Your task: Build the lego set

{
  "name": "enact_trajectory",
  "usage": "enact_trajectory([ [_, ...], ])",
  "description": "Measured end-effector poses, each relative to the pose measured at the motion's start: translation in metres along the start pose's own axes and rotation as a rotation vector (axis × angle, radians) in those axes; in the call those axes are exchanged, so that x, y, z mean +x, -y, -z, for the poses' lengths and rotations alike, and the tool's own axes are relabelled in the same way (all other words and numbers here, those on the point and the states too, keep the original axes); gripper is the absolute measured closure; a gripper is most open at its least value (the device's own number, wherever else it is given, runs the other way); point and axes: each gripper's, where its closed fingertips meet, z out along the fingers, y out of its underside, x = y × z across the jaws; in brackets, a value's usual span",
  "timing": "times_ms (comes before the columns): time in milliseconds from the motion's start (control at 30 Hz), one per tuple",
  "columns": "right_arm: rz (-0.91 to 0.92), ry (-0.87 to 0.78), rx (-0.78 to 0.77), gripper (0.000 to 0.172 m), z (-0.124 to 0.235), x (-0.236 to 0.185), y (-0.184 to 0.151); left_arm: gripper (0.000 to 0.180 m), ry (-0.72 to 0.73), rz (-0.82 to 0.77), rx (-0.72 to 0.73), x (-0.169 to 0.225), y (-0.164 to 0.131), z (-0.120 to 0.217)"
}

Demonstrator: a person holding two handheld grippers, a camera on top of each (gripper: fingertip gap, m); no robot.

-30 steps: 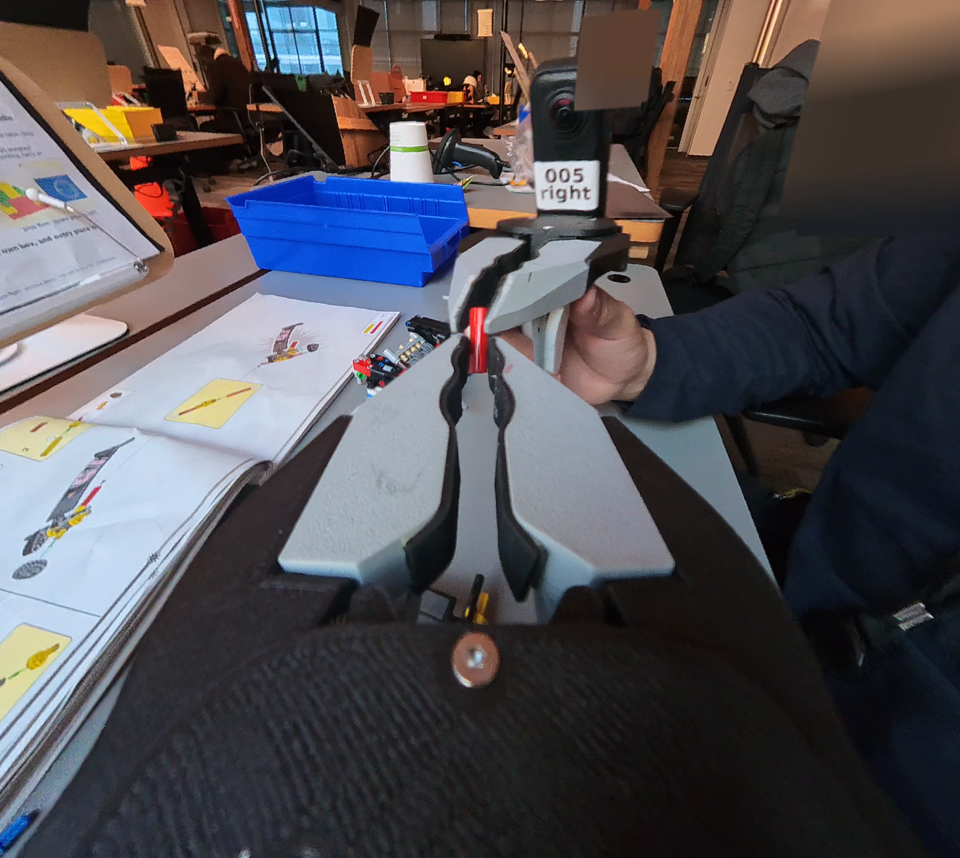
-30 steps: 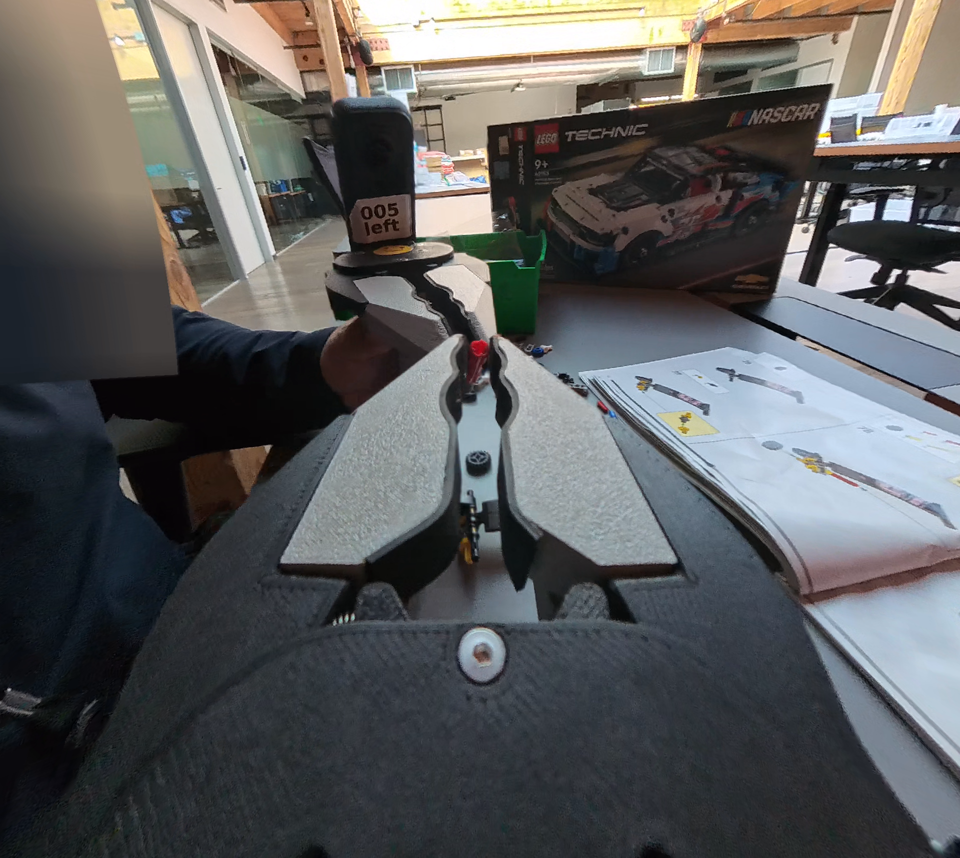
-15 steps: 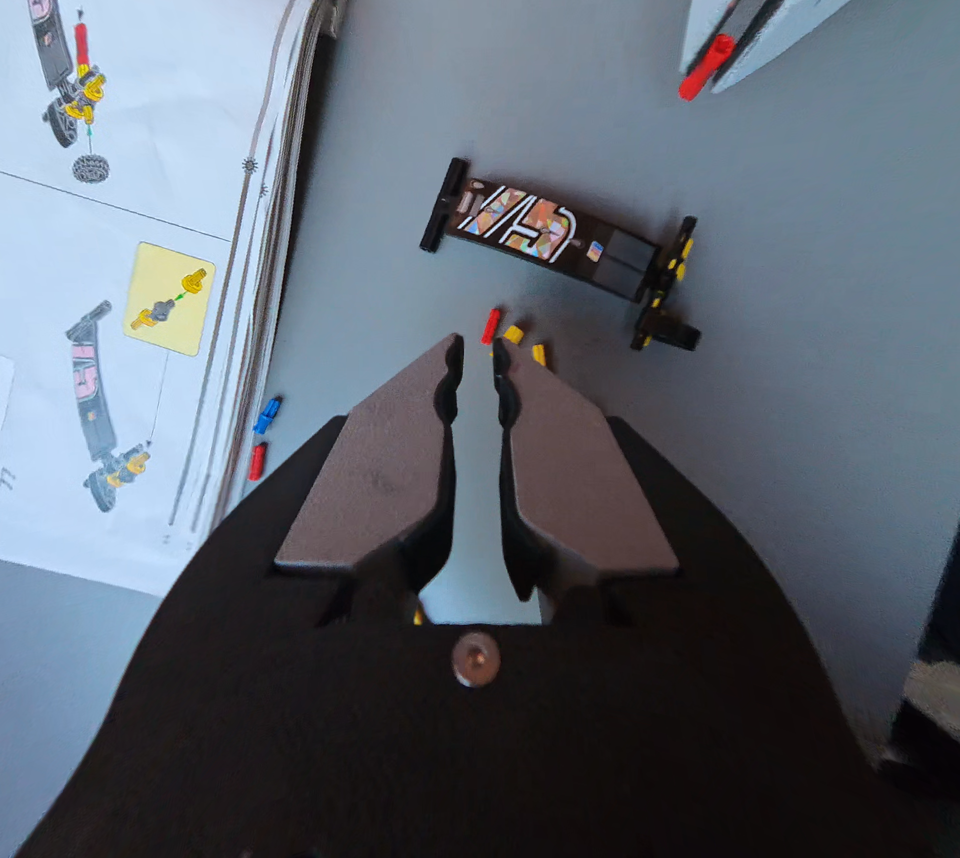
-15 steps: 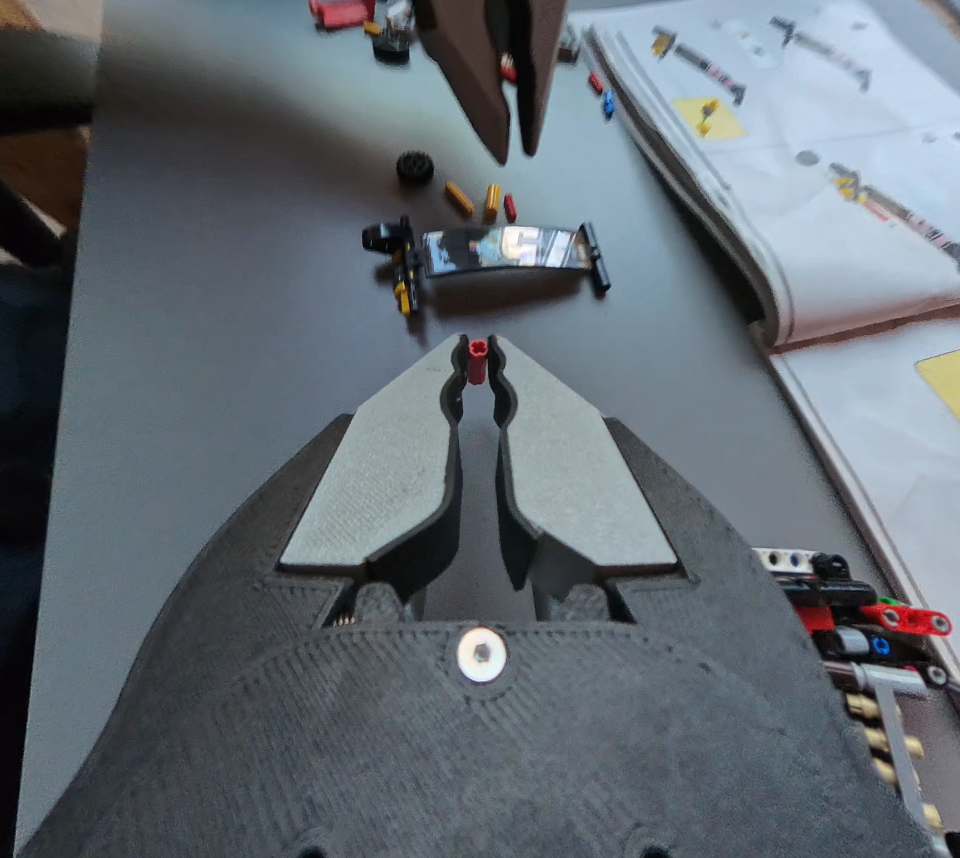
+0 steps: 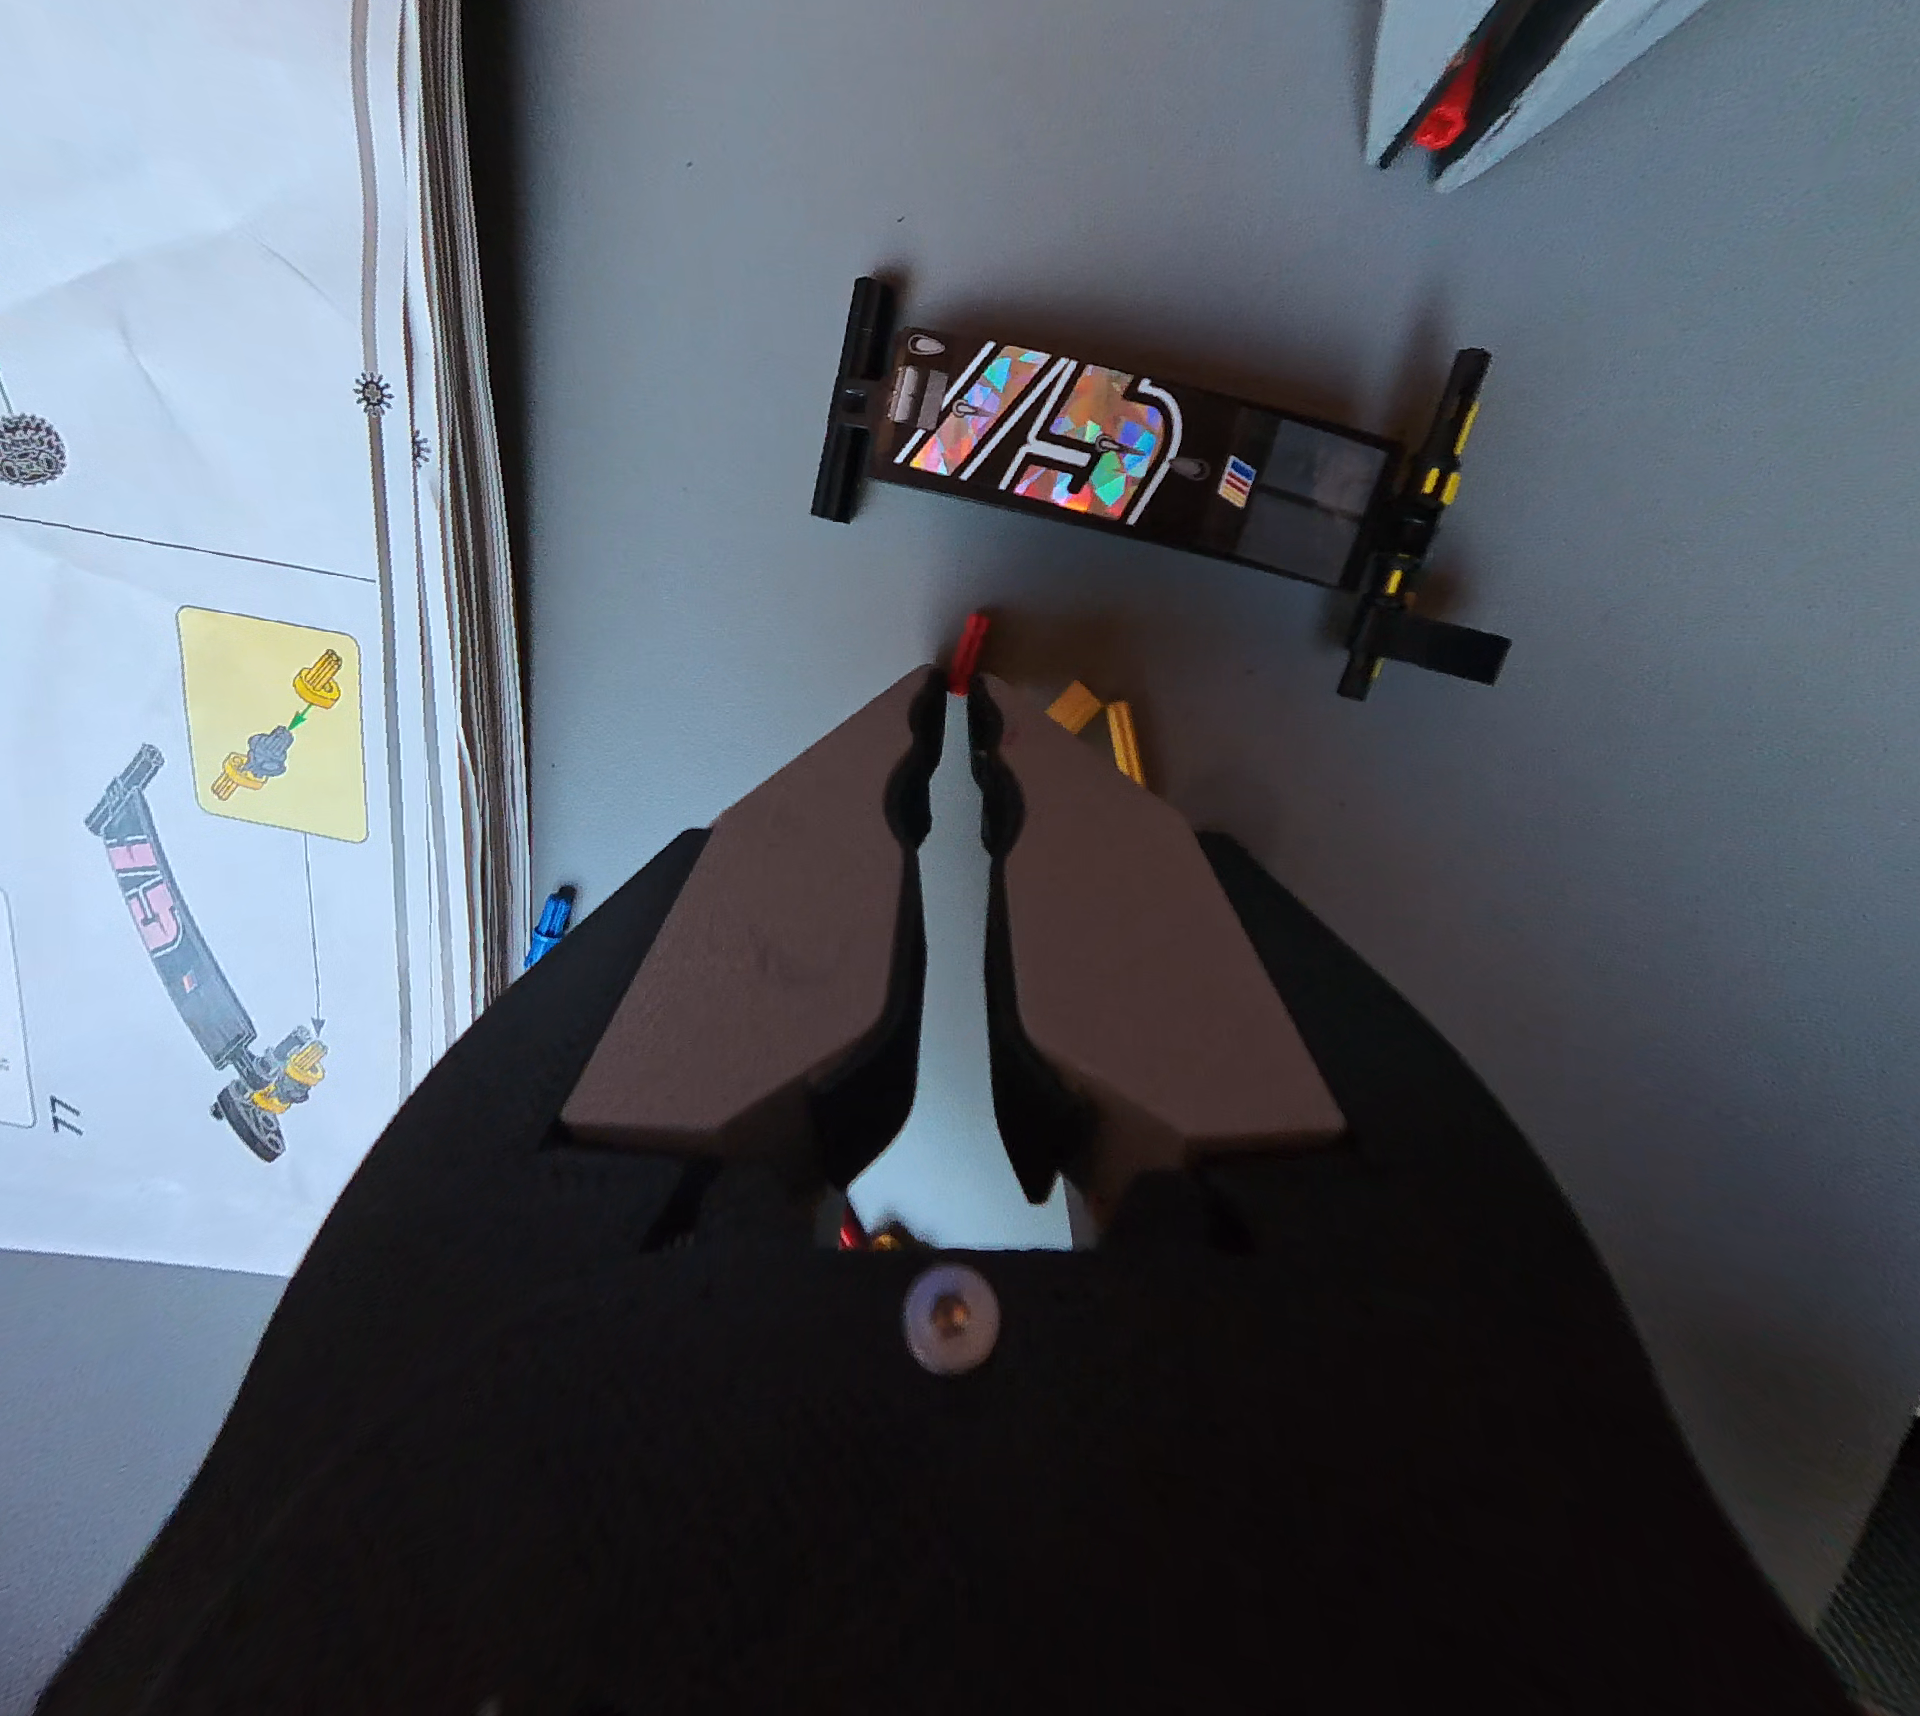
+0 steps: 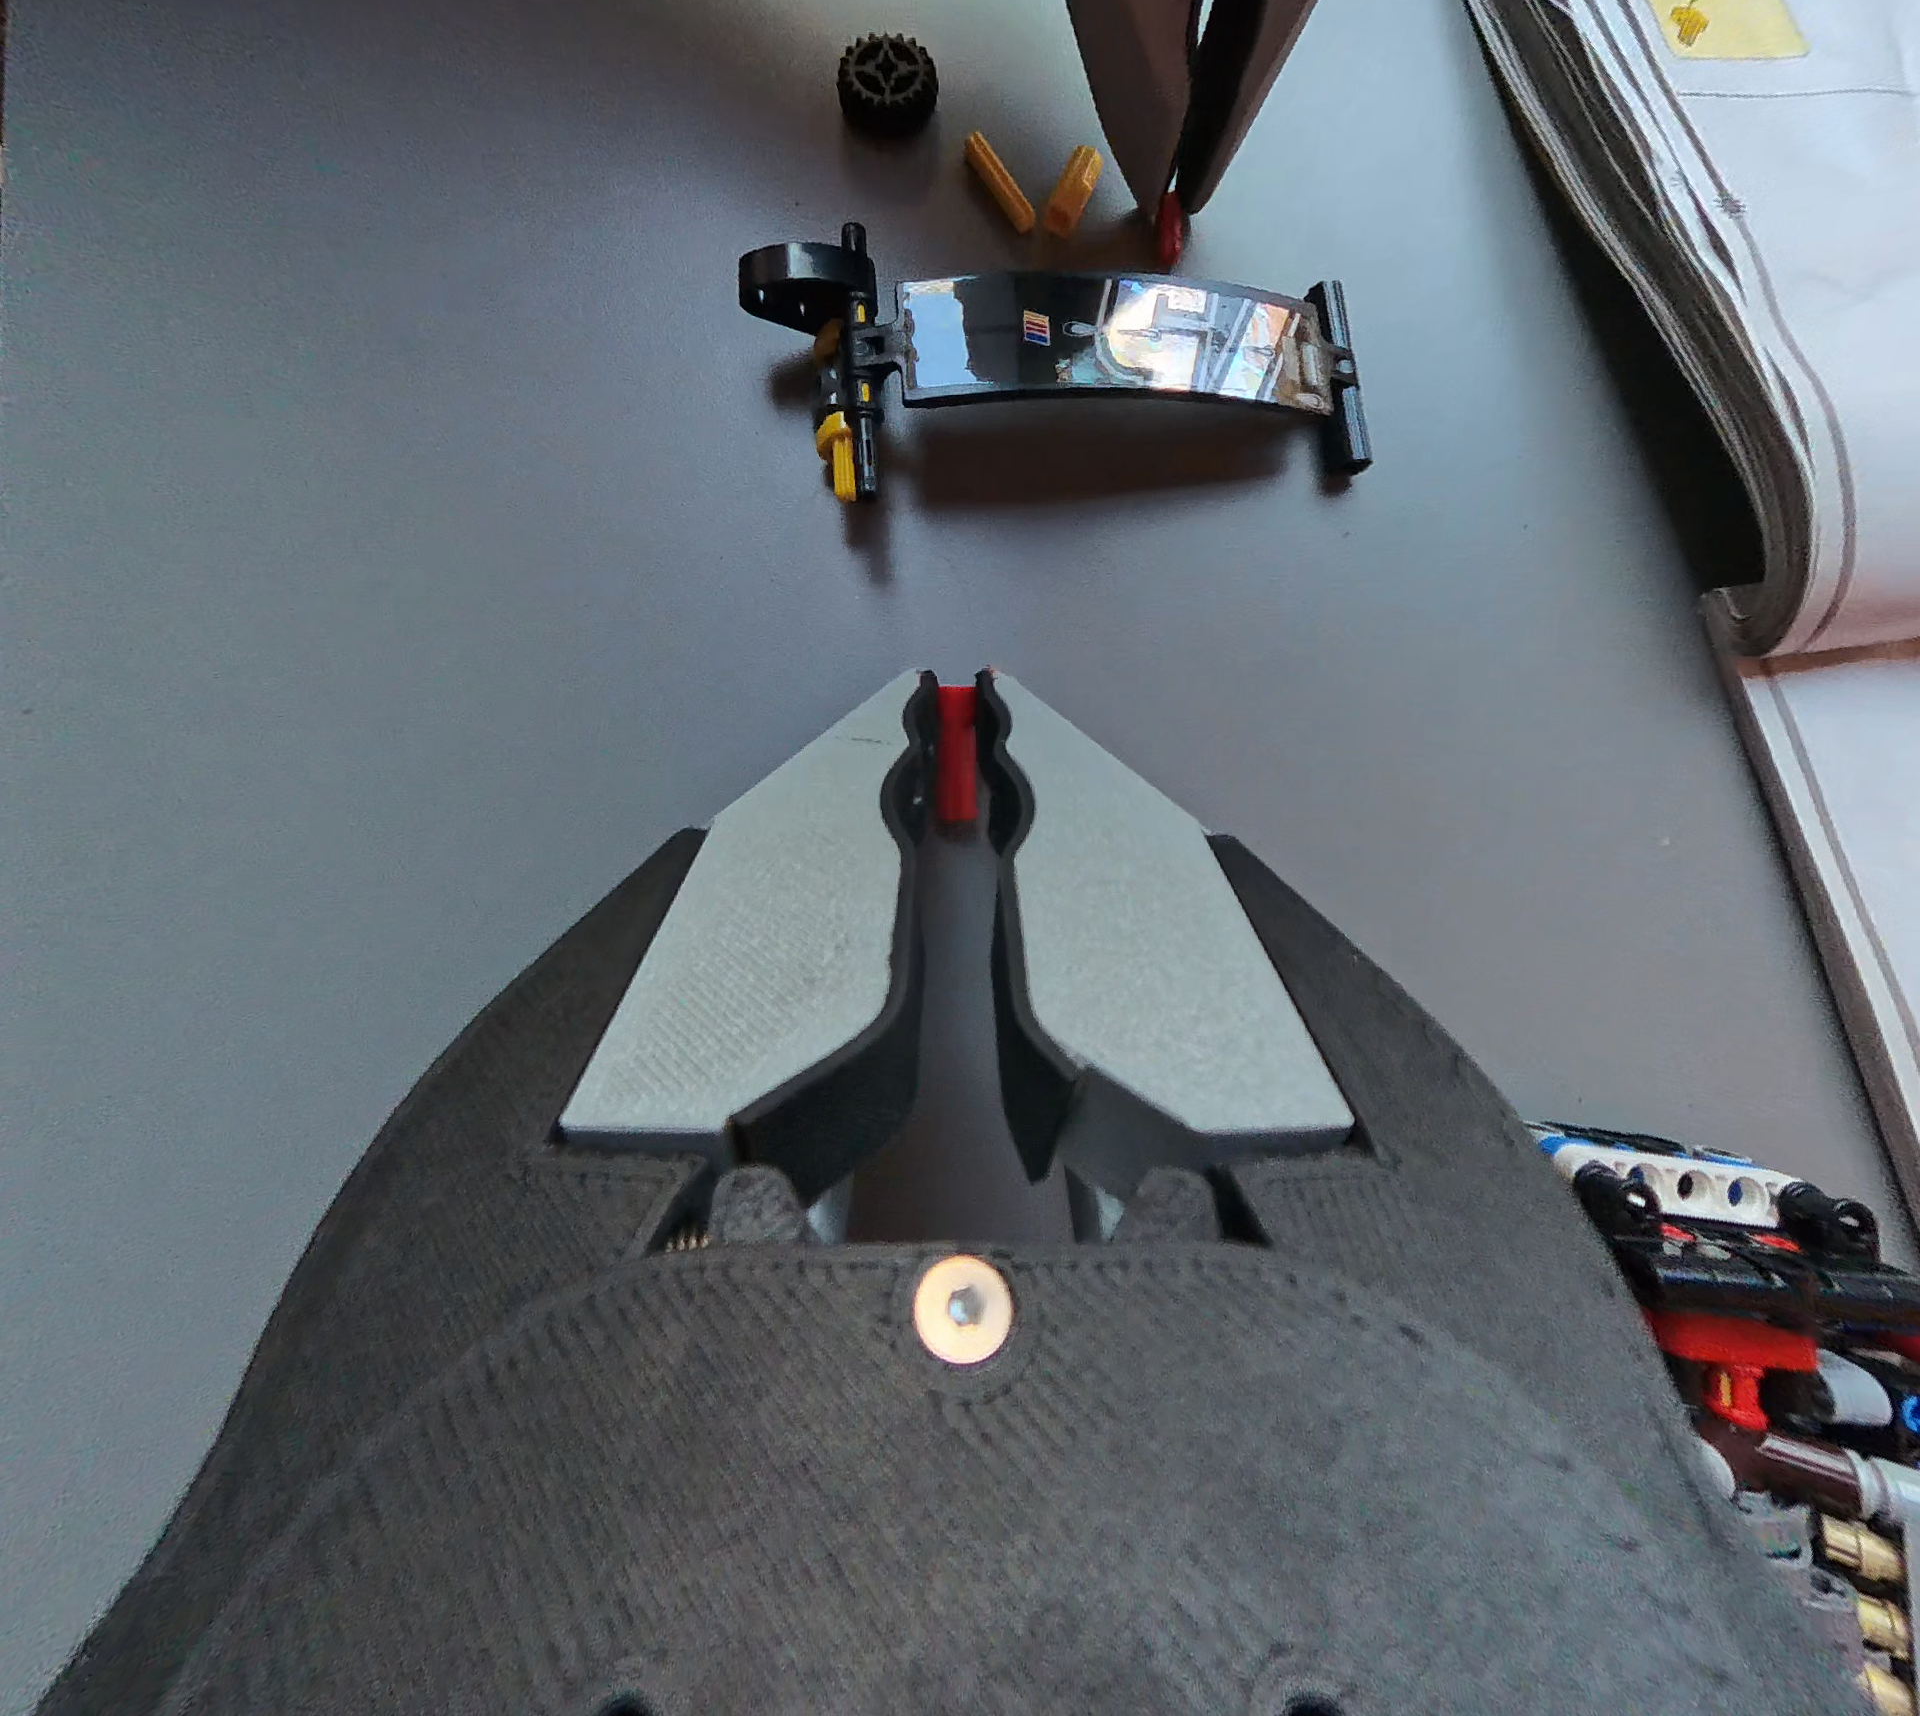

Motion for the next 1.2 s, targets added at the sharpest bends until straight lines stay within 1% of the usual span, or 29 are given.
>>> enact_trajectory([
  [133,-0.023,0.018,0.013,0.167,0.0,0.0,0.0,0.179,-0.001,0.014,0.027,0.001,0.0,0.0],
  [233,-0.039,0.033,0.023,0.167,0.001,0.0,0.0,0.18,-0.007,0.069,0.044,0.001,-0.001,0.002],
  [333,-0.049,0.054,0.037,0.167,0.001,-0.002,0.001,0.18,-0.03,0.141,0.108,0.006,0.005,0.015],
  [433,-0.05,0.105,0.063,0.167,0.004,-0.009,0.005,0.18,-0.084,0.18,0.191,0.03,0.018,0.035],
  [533,-0.047,0.156,0.073,0.162,0.005,-0.017,0.007,0.18,-0.122,0.187,0.223,0.059,0.026,0.043],
  [667,-0.007,0.158,0.159,0.154,0.014,-0.021,0.022,0.18,-0.229,0.225,0.266,0.092,0.035,0.047],
  [767,0.052,0.155,0.261,0.152,0.025,-0.029,0.04,0.18,-0.267,0.256,0.266,0.1,0.038,0.044],
  [867,0.14,0.127,0.356,0.156,0.034,-0.04,0.056,0.18,-0.291,0.269,0.261,0.104,0.044,0.041],
  [1000,0.239,0.041,0.377,0.161,0.036,-0.044,0.062,0.18,-0.335,0.265,0.262,0.111,0.054,0.039],
  [1200,0.282,0.017,0.356,0.167,0.033,-0.047,0.061,0.18,-0.342,0.241,0.261,0.113,0.063,0.037],
])
